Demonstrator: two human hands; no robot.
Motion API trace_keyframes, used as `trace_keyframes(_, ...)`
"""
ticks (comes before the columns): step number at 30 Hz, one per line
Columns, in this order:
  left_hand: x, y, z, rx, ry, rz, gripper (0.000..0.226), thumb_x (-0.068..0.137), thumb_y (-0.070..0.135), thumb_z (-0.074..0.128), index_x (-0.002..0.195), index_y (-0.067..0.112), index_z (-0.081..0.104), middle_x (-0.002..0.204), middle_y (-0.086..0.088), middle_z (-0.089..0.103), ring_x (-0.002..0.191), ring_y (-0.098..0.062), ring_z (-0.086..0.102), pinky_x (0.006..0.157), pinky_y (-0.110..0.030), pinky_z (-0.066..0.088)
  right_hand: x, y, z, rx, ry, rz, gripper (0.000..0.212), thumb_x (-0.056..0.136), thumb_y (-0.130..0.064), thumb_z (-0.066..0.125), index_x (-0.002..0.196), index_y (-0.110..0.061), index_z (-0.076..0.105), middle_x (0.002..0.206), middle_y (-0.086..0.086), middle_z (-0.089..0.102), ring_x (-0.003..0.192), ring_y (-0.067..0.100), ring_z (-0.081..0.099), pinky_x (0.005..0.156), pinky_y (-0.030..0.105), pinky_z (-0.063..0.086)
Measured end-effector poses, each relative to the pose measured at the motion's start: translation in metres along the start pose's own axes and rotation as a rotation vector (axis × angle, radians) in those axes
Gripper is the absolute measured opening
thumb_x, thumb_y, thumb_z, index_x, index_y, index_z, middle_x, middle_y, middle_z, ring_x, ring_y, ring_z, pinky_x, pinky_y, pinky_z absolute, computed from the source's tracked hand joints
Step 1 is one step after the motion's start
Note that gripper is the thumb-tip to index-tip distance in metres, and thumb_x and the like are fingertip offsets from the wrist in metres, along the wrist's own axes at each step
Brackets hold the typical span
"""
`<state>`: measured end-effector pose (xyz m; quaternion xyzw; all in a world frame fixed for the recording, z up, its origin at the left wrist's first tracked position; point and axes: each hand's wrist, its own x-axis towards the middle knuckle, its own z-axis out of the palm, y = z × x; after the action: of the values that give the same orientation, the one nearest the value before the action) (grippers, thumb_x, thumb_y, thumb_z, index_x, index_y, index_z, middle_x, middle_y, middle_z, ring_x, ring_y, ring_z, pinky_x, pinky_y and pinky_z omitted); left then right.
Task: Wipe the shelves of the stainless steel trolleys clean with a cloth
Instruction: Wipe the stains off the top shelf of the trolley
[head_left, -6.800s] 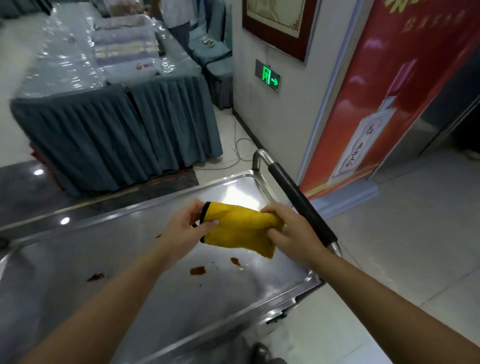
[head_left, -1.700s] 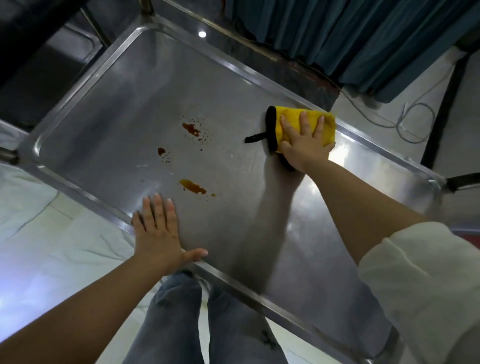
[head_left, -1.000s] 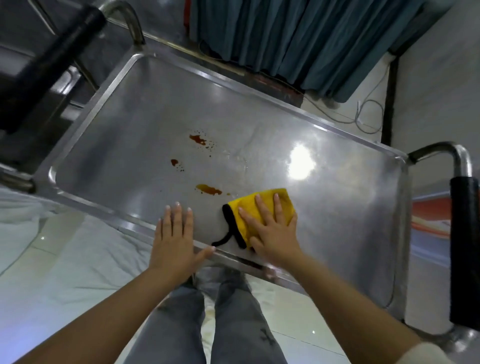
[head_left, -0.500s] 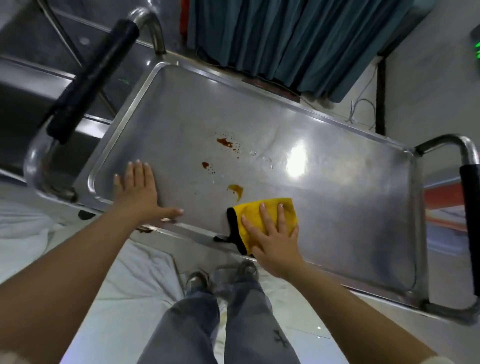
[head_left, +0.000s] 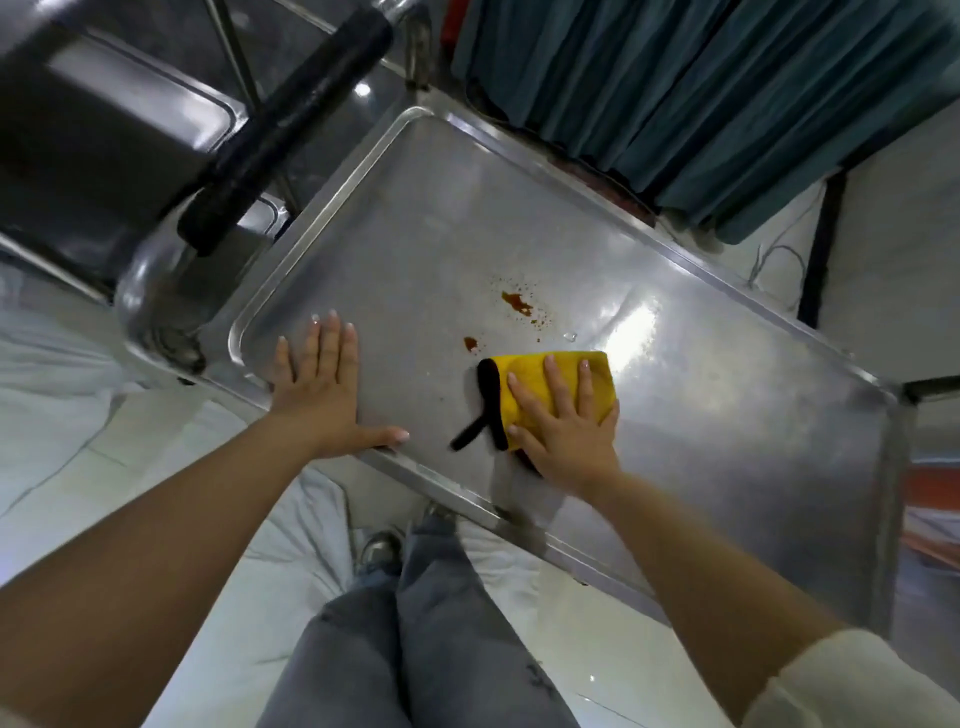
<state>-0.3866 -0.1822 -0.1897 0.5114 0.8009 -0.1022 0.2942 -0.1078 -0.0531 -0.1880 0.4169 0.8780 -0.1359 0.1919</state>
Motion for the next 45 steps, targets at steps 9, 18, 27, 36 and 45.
trace_keyframes(9, -0.001, 0.005, -0.001, 0.015, 0.005, -0.020, 0.141, 0.051, 0.100, 0.028, 0.131, 0.013, -0.048, 0.138, -0.010, -0.055, 0.126, -0.026, -0.052, 0.103, -0.051, -0.031, 0.123, 0.034, -0.057, 0.016, 0.051, -0.079, 0.058, 0.090, -0.069, 0.023, 0.130, -0.068, -0.018, 0.157, -0.013, -0.020, 0.141, 0.027, -0.029, 0.104, 0.070, -0.009)
trace_keyframes(18, 0.002, 0.009, 0.003, 0.051, 0.035, -0.051, 0.141, 0.048, 0.102, 0.023, 0.134, 0.013, -0.045, 0.143, -0.010, -0.050, 0.131, -0.027, -0.047, 0.106, -0.051, -0.027, 0.215, 0.043, -0.116, 0.064, 0.048, 0.003, 0.057, 0.094, -0.058, 0.031, 0.141, -0.059, -0.002, 0.159, -0.009, -0.015, 0.143, 0.028, -0.024, 0.106, 0.072, -0.005)
trace_keyframes(27, 0.004, 0.009, -0.001, 0.070, 0.010, -0.062, 0.144, 0.043, 0.105, 0.016, 0.139, 0.014, -0.039, 0.146, -0.009, -0.046, 0.134, -0.029, -0.044, 0.101, -0.047, -0.037, 0.183, 0.014, -0.096, 0.115, 0.122, 0.017, 0.052, 0.096, -0.050, 0.033, 0.142, -0.057, 0.010, 0.160, -0.006, -0.006, 0.144, 0.031, -0.018, 0.105, 0.073, -0.003)
trace_keyframes(36, -0.004, 0.004, -0.013, 0.012, -0.044, 0.047, 0.140, 0.056, 0.097, 0.033, 0.134, 0.012, -0.046, 0.139, -0.009, -0.055, 0.125, -0.026, -0.053, 0.098, -0.046, -0.036, 0.055, -0.042, -0.028, 0.077, 0.163, -0.052, 0.052, 0.091, -0.056, 0.020, 0.142, -0.054, 0.016, 0.160, -0.007, 0.001, 0.146, 0.032, -0.011, 0.105, 0.068, 0.010)
trace_keyframes(45, -0.010, -0.060, -0.021, 0.035, -0.004, 0.099, 0.125, 0.067, 0.092, 0.031, 0.132, 0.014, -0.042, 0.141, -0.004, -0.049, 0.128, -0.021, -0.047, 0.109, -0.039, -0.022, -0.004, -0.151, 0.016, 0.192, 0.253, 0.295, 0.062, 0.091, -0.055, 0.037, 0.145, -0.051, 0.007, 0.160, 0.004, 0.011, 0.144, 0.041, -0.001, 0.099, 0.077, 0.013)
